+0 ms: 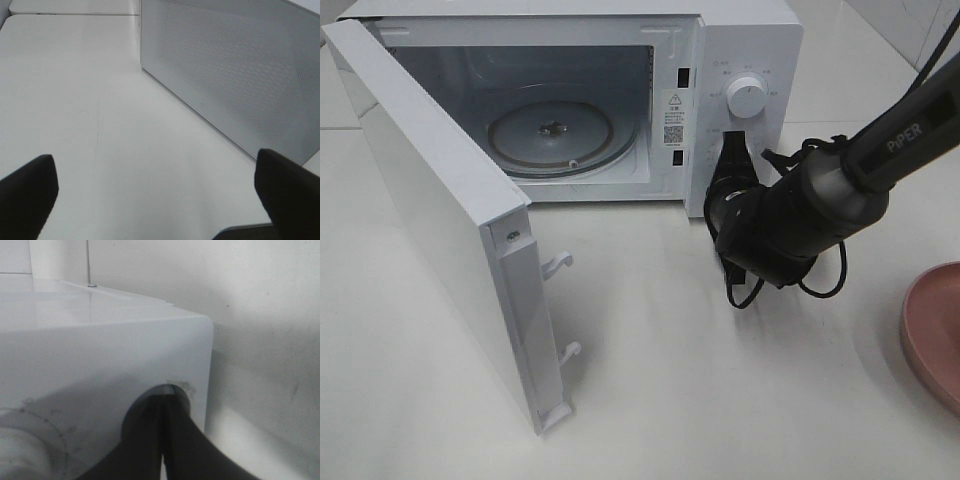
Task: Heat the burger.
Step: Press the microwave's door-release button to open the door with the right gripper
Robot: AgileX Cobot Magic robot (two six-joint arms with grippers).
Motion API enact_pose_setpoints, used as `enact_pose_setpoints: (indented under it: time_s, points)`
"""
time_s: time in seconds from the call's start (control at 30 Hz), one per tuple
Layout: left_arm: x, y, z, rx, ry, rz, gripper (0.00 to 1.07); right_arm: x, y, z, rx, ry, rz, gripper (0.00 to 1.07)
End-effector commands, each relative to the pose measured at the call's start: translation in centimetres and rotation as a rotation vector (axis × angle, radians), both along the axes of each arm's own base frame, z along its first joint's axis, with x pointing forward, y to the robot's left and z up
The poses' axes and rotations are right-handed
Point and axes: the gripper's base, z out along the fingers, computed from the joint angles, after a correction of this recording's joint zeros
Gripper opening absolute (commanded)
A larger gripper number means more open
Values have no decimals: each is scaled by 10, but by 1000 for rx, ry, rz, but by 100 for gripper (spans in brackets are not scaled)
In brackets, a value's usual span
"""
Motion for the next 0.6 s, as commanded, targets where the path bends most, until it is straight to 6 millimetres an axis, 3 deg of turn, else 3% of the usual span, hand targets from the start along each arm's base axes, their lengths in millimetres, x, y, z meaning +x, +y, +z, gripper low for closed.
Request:
enact_pose_setpoints:
  time_s: [0.03,0.43,0.6]
  points:
    - [-2,0,1,-4,-30,-9,102,8,1,24,-61,-95,59,0]
    - [-2,0,1,-4,-30,-9,102,-8,-3,20,-65,32,115,0]
    - [-2,0,1,-4,-30,-9,102,-22,-8,25,-142,81,191,0]
